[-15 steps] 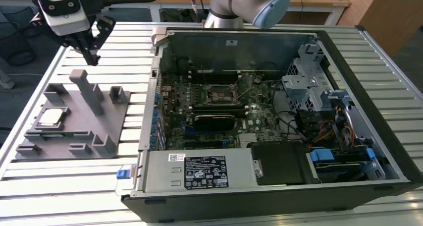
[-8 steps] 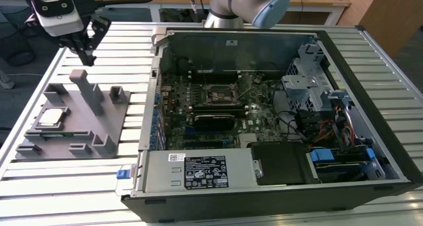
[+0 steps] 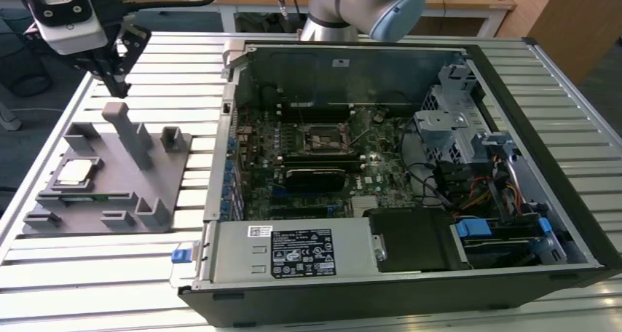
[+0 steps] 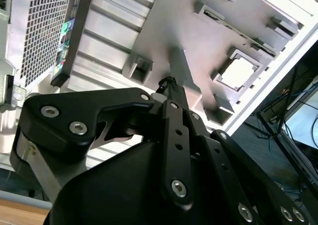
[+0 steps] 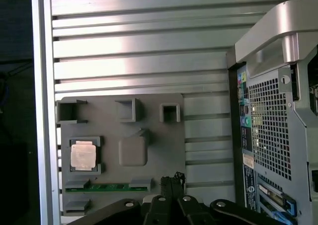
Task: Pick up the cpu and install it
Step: 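Reach for the cpu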
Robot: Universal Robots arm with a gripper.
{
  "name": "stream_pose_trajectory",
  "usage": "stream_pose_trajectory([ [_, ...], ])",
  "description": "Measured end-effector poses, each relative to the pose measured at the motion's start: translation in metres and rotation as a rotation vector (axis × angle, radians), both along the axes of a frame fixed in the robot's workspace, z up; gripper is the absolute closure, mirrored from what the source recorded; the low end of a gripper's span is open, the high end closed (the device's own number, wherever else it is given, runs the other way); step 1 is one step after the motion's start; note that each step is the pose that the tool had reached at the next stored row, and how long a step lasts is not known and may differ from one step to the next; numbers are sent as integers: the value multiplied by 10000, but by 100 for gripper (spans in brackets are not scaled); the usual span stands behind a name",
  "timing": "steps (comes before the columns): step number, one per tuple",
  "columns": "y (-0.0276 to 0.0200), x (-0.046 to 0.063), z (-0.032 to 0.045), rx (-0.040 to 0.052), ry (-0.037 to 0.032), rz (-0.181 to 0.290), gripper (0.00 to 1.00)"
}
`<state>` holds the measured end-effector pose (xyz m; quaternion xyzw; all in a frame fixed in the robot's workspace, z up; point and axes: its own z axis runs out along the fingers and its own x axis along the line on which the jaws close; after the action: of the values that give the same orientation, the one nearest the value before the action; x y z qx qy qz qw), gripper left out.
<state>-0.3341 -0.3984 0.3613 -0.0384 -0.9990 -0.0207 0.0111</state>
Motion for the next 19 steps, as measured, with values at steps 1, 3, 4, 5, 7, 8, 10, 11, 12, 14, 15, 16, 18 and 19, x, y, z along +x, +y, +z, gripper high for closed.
stream_pose_trajectory([
  [1, 1, -25, -3, 1, -1, 0, 89],
  [3, 4, -106, -14, 0, -1, -2, 89],
  [4, 4, -136, -20, -1, -1, -1, 89],
  [5, 4, -168, -26, -1, -2, -1, 89],
  [7, 3, -258, -46, -2, -2, 0, 89],
  [8, -1, -286, -54, -3, -1, 3, 89],
  [10, -11, -313, -66, -3, -1, 41, 89],
  [11, -14, -317, -69, -3, -1, 86, 89],
  [12, -16, -324, -72, -3, -1, 128, 89],
  [14, -18, -354, -81, -3, -1, 185, 89],
  [15, -18, -375, -84, -4, -1, 201, 89],
  [16, -18, -399, -87, -4, -1, 212, 89],
  [18, -24, -457, -98, -4, -1, 221, 89],
  [19, -31, -487, -105, -4, -2, 224, 89],
])
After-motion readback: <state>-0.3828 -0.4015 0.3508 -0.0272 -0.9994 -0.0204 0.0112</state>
